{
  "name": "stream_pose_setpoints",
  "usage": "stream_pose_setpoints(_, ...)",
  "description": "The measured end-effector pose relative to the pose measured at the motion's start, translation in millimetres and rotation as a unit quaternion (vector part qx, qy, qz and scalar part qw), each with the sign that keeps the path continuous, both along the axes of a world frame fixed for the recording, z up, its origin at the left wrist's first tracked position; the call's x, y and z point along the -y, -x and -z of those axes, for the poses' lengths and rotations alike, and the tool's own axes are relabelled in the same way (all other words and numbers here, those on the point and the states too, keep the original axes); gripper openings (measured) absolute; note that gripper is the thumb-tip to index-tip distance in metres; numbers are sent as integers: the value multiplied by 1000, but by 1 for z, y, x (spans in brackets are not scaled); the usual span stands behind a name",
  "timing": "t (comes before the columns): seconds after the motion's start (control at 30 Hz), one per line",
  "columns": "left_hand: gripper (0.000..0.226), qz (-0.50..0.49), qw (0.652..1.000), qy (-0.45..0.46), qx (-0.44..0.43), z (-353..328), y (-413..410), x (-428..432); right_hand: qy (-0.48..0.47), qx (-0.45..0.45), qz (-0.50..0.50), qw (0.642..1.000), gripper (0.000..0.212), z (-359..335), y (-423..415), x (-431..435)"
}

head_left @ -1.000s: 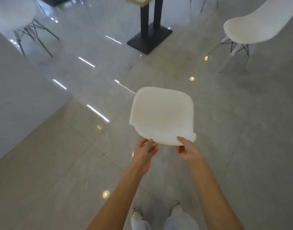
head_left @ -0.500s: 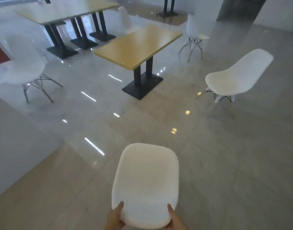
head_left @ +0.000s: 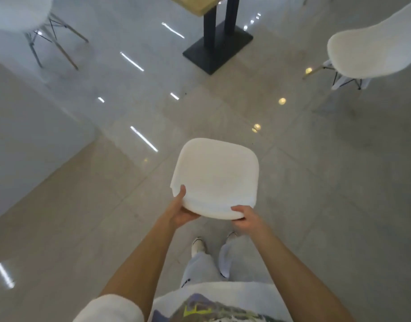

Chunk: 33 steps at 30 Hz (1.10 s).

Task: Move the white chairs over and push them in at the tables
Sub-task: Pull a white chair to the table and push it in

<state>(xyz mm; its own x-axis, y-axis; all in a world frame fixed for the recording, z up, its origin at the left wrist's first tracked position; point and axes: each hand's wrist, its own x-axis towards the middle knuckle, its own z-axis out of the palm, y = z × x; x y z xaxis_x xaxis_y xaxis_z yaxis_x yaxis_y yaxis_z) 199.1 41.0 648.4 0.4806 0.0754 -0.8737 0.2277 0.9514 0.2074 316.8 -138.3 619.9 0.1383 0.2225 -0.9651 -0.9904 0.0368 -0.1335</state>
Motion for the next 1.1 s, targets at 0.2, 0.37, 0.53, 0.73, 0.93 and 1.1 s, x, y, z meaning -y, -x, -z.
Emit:
stream_pose_setpoints(0.2,58,-59,992,-90,-66,-3,-108,17,-6,27,47,999,32,-41,-96,-3)
stream_pose_setpoints(0.37,73,-119,986,-106,-52,-15,-222,22,-38,43,25,998,30,-59,-219,2)
stream_pose_setpoints(0.53,65,-155,977,-137,-49,-31,-333,41,-71,55,-1,996,30,-75,-335,16)
stream_pose_setpoints(0.73,60,-208,970,-125,-24,-42,-456,40,-76,106,-64,989,23,-88,-479,-14)
stream_pose_setpoints(0.93,52,-269,958,-102,6,-41,-597,0,-81,157,-146,974,18,-92,-636,-72)
stream_pose_setpoints(1.1,52,-290,952,-100,9,-28,-720,-54,-103,152,-156,970,21,-77,-761,-129)
